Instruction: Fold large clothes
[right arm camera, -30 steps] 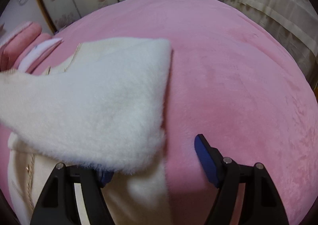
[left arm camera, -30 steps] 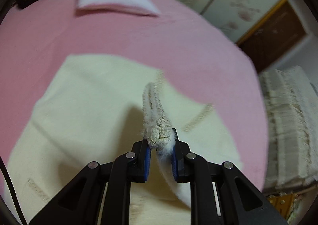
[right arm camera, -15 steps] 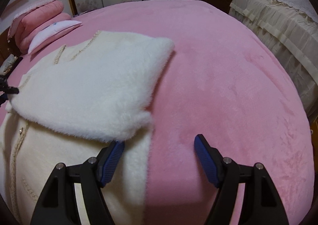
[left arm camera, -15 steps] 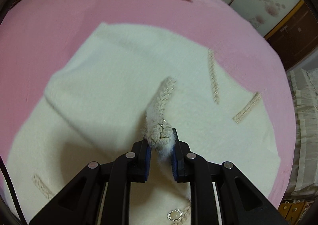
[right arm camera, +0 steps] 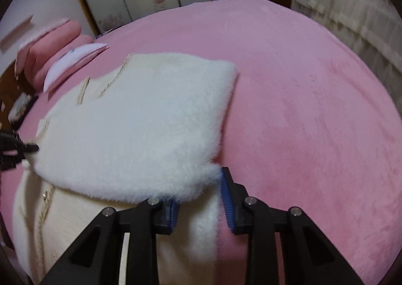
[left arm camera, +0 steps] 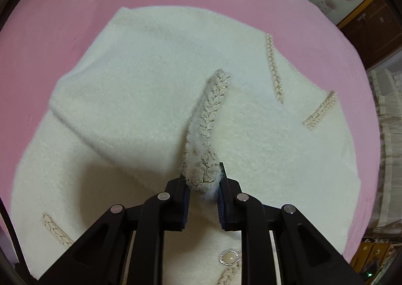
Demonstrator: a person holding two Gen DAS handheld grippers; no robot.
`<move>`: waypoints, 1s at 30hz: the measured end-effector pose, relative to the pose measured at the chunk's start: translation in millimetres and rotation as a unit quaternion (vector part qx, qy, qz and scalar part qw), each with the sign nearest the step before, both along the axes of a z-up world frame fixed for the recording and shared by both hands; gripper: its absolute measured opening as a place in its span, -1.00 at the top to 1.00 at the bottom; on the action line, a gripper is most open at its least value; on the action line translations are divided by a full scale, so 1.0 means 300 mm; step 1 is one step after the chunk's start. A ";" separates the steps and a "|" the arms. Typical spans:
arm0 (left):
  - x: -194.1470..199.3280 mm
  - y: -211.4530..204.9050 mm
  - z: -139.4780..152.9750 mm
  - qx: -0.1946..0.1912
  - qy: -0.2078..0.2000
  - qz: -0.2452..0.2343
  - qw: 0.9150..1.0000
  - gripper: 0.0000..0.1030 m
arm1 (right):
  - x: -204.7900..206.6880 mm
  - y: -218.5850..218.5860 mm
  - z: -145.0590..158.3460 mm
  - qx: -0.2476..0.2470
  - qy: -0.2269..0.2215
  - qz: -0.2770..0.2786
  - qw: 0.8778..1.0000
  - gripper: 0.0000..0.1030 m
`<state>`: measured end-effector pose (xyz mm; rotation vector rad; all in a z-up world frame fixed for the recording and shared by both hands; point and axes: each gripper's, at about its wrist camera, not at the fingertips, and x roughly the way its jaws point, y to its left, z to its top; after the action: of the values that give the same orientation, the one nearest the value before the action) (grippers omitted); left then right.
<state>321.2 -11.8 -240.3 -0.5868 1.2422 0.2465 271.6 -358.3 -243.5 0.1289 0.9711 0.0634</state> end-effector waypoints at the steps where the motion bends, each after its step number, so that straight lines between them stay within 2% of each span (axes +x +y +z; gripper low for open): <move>1: 0.001 -0.003 -0.011 0.010 0.006 -0.002 1.000 0.65 | -0.001 -0.008 -0.007 0.011 0.010 -0.010 1.000 0.41; 3: 0.009 0.000 -0.026 0.031 0.015 -0.005 0.999 0.48 | -0.002 -0.029 -0.016 0.030 0.032 -0.033 0.998 0.31; 5: 0.008 0.022 -0.004 0.057 0.016 0.001 0.998 0.40 | -0.010 -0.050 -0.003 0.050 0.051 -0.052 0.996 0.30; 6: 0.003 0.031 0.016 0.072 0.014 0.004 0.997 0.24 | -0.021 -0.054 0.013 0.045 0.058 -0.058 0.996 0.30; 8: -0.016 0.033 0.086 0.115 -0.004 0.000 0.993 0.05 | -0.050 -0.034 0.062 0.014 0.063 -0.059 0.996 0.30; 10: -0.043 0.002 0.171 0.192 -0.020 -0.019 0.981 -0.15 | -0.083 0.001 0.124 -0.020 0.053 -0.053 0.997 0.30; 11: -0.051 -0.018 0.198 0.214 -0.028 -0.031 0.976 -0.29 | -0.097 0.013 0.151 -0.028 0.042 -0.056 0.997 0.30; 12: -0.067 -0.051 0.234 0.237 -0.042 -0.052 0.969 -0.32 | -0.117 0.029 0.192 -0.022 0.024 -0.068 0.997 0.30; 13: -0.073 -0.077 0.254 0.244 -0.051 -0.065 0.966 -0.32 | -0.126 0.040 0.214 -0.005 0.015 -0.072 0.997 0.30; 14: -0.082 -0.115 0.273 0.240 -0.062 -0.082 0.965 -0.32 | -0.131 0.060 0.238 0.034 0.006 -0.074 0.997 0.30; 15: -0.085 -0.153 0.281 0.218 -0.071 -0.103 0.968 -0.32 | -0.127 0.080 0.248 0.070 -0.001 -0.071 0.995 0.31; 17: -0.079 -0.218 0.267 0.156 -0.083 -0.147 0.973 -0.32 | -0.100 0.136 0.239 0.125 -0.006 -0.058 0.990 0.35; 18: -0.068 -0.262 0.242 0.126 -0.085 -0.169 0.974 -0.31 | -0.073 0.177 0.211 0.159 0.000 -0.049 0.986 0.71; 19: -0.052 -0.300 0.208 0.111 -0.077 -0.180 0.974 -0.25 | -0.045 0.207 0.178 0.186 0.011 -0.048 0.981 1.00; 20: -0.042 -0.322 0.180 0.102 -0.065 -0.185 0.975 0.22 | -0.027 0.223 0.147 0.208 0.023 -0.055 0.976 1.00; 21: -0.018 -0.350 0.125 0.080 -0.038 -0.193 0.977 0.87 | -0.005 0.245 0.100 0.240 0.041 -0.072 0.967 1.00; 22: 0.001 -0.367 0.079 0.059 -0.015 -0.196 0.979 0.94 | 0.010 0.262 0.062 0.266 0.056 -0.080 0.959 1.00; 23: 0.009 -0.373 0.028 0.031 0.008 -0.197 0.980 0.93 | 0.024 0.280 0.025 0.280 0.074 -0.085 0.953 1.00; 24: 0.012 -0.368 -0.009 0.018 0.024 -0.190 0.981 0.93 | 0.039 0.300 -0.011 0.272 0.097 -0.086 0.954 1.00; 26: 0.014 -0.344 -0.036 0.011 0.017 -0.185 0.983 0.94 | 0.053 0.305 -0.053 0.229 0.131 -0.085 0.961 1.00; 27: 0.014 -0.328 -0.036 0.016 0.010 -0.186 0.982 0.94 | 0.051 0.285 -0.065 0.214 0.140 -0.082 0.963 1.00; 29: 0.001 -0.280 -0.035 0.073 0.012 -0.176 0.982 0.94 | 0.024 0.207 -0.062 0.203 0.126 -0.085 0.967 1.00; 30: -0.002 -0.253 -0.038 0.103 0.019 -0.168 0.980 0.94 | 0.006 0.137 -0.046 0.172 0.112 -0.102 0.973 1.00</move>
<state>320.7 -87.7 -251.6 -0.1899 1.3121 0.0998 273.4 -317.1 -257.2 0.5646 1.1606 0.0290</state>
